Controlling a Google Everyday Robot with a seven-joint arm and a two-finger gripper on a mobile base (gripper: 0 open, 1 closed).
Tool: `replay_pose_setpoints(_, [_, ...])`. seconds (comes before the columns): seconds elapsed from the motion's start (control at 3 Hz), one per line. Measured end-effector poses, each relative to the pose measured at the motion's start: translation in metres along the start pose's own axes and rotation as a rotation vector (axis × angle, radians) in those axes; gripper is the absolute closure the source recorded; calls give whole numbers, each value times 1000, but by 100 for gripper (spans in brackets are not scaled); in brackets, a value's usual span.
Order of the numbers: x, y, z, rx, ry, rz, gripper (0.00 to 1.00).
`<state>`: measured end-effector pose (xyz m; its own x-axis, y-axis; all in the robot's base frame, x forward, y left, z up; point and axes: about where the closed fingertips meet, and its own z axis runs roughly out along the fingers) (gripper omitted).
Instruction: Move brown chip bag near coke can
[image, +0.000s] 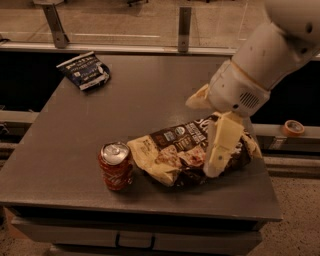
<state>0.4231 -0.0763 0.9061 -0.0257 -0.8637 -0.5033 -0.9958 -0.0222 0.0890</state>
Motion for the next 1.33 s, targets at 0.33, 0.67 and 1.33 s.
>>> replay_pose_setpoints(0.33, [1, -45, -68, 209, 34, -47, 0])
replay_pose_setpoints(0.67, [-7, -82, -151, 466, 28, -127, 0])
replay_pose_setpoints(1.33, [-17, -112, -243, 788, 21, -193, 0])
